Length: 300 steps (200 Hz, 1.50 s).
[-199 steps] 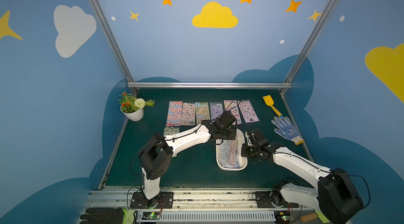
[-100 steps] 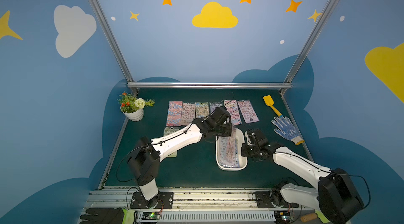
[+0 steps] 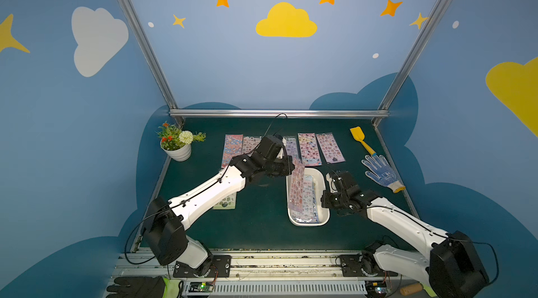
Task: Take the stickers out of the storage box
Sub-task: Pick up the sticker from the storage box, then place the sticker at the center of the board.
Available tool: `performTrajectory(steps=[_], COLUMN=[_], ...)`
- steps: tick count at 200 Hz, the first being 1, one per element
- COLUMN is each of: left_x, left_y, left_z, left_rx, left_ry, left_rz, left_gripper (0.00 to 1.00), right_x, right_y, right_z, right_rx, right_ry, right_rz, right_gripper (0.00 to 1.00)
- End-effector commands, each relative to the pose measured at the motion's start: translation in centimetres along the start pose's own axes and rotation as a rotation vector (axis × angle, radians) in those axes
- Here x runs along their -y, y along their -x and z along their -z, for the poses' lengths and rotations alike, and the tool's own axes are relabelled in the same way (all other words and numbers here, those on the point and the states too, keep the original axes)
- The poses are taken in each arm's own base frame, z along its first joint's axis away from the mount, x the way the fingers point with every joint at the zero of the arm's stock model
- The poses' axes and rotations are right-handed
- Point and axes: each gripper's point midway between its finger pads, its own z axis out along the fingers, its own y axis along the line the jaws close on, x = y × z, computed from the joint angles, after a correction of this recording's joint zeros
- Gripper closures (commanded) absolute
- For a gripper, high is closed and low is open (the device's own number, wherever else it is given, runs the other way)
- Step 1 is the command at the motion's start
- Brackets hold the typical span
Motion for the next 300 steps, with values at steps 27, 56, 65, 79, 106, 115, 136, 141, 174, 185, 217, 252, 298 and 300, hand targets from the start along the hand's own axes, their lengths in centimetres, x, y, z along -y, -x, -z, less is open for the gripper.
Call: performTrajectory(steps=[27, 56, 65, 79, 106, 115, 136, 141, 174, 185, 217, 252, 298, 300], left_x=[-4.1, -6.9, -7.5, -8.4, -9.9, -10.5, -11.8, -12.1, -14.0, -14.7, -16.0, -18.0, -20.6, -20.7], left_y=[0.4, 0.8, 0.9, 1.1, 1.1, 1.1, 1.0, 1.0, 1.4, 1.7, 2.2, 2.7, 3.1, 3.2], left_z=[4.4, 6.8, 7.4, 8.2, 9.4, 9.6, 9.8, 9.7, 9.0, 8.7, 7.3, 5.5, 3.0, 3.0], left_rx=[-0.010, 0.002, 0.008, 0.017, 0.008, 0.003, -0.014, -0.018, -0.034, -0.044, -0.095, -0.115, -0.137, -0.137], left_ry=[0.010, 0.042, 0.044, 0.042, 0.060, 0.065, 0.089, 0.096, 0.117, 0.129, 0.126, 0.139, 0.153, 0.155], left_rz=[0.079, 0.119, 0.124, 0.137, 0.153, 0.152, 0.153, 0.153, 0.153, 0.159, 0.131, 0.132, 0.128, 0.129], left_gripper=[0.96, 0.96, 0.96, 0.96, 0.96, 0.96, 0.96, 0.96, 0.96, 0.96, 0.96, 0.96, 0.96, 0.96], right_x=[-1.5, -1.8, -1.9, -2.0, -2.4, -2.6, -3.0, -3.2, -3.7, -3.9, -4.3, -4.7, -5.2, -5.2], right_y=[1.2, 0.9, 0.9, 0.8, 0.9, 0.9, 0.9, 1.0, 0.9, 0.9, 0.8, 0.6, 0.4, 0.4], right_z=[1.2, 1.2, 1.2, 1.1, 1.3, 1.5, 1.8, 2.0, 2.9, 3.1, 3.6, 3.9, 4.5, 4.5], right_rx=[0.042, 0.049, 0.052, 0.054, 0.061, 0.066, 0.078, 0.082, 0.100, 0.110, 0.124, 0.130, 0.138, 0.138], right_ry=[0.068, 0.095, 0.103, 0.115, 0.140, 0.150, 0.179, 0.186, 0.228, 0.240, 0.277, 0.307, 0.344, 0.346], right_rz=[0.029, 0.028, 0.028, 0.029, 0.035, 0.037, 0.040, 0.040, 0.045, 0.042, 0.043, 0.045, 0.049, 0.048], right_gripper=[1.00, 1.00, 1.00, 1.00, 1.00, 1.00, 1.00, 1.00, 1.00, 1.00, 1.00, 1.00, 1.00, 1.00])
